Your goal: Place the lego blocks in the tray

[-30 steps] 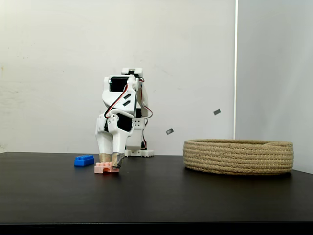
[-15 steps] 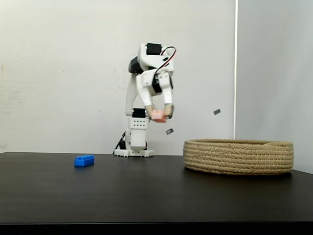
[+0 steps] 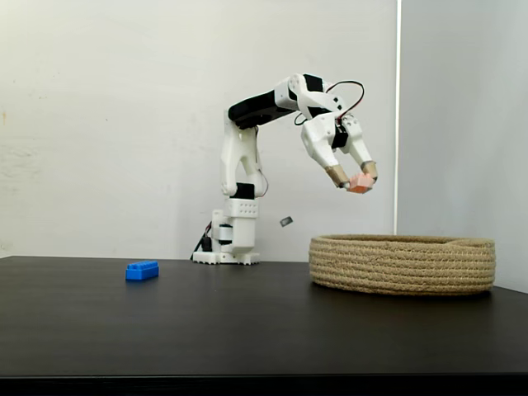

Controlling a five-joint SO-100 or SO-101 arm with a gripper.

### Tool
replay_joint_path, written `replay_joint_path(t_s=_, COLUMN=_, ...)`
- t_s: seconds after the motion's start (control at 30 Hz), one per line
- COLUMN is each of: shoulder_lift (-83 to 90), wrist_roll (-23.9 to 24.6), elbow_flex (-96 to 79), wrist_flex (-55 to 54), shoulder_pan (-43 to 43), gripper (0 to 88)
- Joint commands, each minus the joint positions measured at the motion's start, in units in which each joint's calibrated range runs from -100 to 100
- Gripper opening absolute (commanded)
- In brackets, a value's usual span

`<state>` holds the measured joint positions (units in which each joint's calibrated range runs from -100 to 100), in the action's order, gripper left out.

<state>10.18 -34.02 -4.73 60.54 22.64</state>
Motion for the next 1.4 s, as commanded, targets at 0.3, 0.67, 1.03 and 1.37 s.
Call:
replay_joint_path(t_s=0.3, shoulder_lift=10.8, wrist_roll=-4.0, elbow_flex=-16.5, wrist_flex=-0.5, shoulder_pan=-12.9, gripper=27.7)
replay_joint_path(t_s=0.67, shoulder_lift=39.8, wrist_roll=-14.2, elbow_flex=-47.5, wrist_flex=-3.3, shoulder_pan=-32.9, gripper=22.5)
replay_joint_path(t_s=1.03, shoulder_lift=38.5, wrist_roll=-16.6, elbow_flex=-49.9, wrist_flex=-9.5, shoulder_pan=-48.7, gripper=21.6)
replay_joint_path(t_s=1.37, shoulder_lift=16.5, wrist_roll=-16.8, elbow_flex=-41.6, wrist_flex=-17.7, shoulder_pan=-57.5, gripper=21.3)
